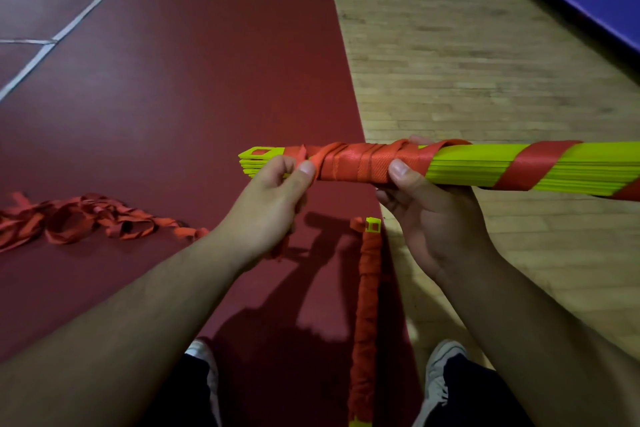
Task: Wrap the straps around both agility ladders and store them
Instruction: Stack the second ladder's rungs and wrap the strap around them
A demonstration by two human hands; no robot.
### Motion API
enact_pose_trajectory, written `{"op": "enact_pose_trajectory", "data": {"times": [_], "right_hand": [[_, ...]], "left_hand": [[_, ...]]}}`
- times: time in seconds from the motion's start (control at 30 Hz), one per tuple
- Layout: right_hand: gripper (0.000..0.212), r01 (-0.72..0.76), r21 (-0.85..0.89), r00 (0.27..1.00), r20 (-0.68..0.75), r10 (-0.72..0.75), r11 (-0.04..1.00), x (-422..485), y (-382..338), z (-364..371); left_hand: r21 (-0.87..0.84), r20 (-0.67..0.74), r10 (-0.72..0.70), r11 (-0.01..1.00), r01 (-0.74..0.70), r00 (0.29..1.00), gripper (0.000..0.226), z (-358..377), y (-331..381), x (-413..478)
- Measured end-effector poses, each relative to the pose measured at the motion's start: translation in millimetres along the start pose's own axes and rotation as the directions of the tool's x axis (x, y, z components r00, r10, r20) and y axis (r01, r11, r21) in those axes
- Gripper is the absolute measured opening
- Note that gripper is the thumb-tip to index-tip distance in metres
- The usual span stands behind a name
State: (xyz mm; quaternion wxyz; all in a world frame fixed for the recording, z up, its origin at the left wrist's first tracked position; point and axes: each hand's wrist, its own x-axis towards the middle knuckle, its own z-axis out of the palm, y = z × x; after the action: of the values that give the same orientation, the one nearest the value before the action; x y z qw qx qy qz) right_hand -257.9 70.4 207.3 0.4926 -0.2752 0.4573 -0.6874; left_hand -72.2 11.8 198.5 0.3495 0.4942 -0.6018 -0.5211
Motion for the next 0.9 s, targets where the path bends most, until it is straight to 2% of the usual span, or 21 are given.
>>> {"op": "enact_pose_trajectory", "data": {"times": [0.07, 0.23, 0.37, 0.5, 0.63, 0.8, 0.9], "right_hand": [[0.055, 0.001, -0.002, 1.000, 0.007, -0.001, 1.000, 0.1, 0.0, 0.7], [0.045, -0.006, -0.010, 1.000, 0.008, 0.006, 1.000, -0.3, -0.5, -0.4], [0.020, -0.003, -0.012, 1.000, 0.023, 0.004, 1.000, -2.2, -2.5, 2.4], [0.023, 0.001, -0.011, 0.999, 0.032, -0.001, 1.000, -3.3, -4.2, 3.0], [0.044, -0.005, -0.025, 1.000, 0.006, 0.005, 1.000, -1.3, -0.4, 1.0], [0.038, 0.006, -0.042, 1.000, 0.027, -0.004, 0.999, -2.3, 0.8, 2.8], [0.026, 0.000, -0.033, 1.000, 0.026, 0.001, 0.999, -3.3, -0.2, 4.2]], "left_hand": [[-0.013, 0.016, 0.066, 0.998, -0.066, 0.998, 0.013, 0.7, -0.4, -1.2], [-0.041, 0.026, 0.029, 0.999, -0.028, 0.999, 0.016, -1.3, -0.6, -0.8], [-0.005, -0.022, 0.061, 0.998, -0.061, 0.998, 0.025, -3.1, -3.4, 1.4], [-0.040, -0.022, 0.048, 0.998, -0.049, 0.999, 0.032, -4.2, -3.3, 3.2], [-0.021, 0.007, 0.045, 0.999, -0.045, 0.999, 0.031, -4.2, -9.0, 4.7], [0.061, 0.008, 0.037, 0.997, -0.038, 0.999, 0.033, -6.7, -9.6, 6.3], [0.099, 0.017, 0.053, 0.994, -0.054, 0.998, 0.033, -9.0, -9.9, 6.4]]}}
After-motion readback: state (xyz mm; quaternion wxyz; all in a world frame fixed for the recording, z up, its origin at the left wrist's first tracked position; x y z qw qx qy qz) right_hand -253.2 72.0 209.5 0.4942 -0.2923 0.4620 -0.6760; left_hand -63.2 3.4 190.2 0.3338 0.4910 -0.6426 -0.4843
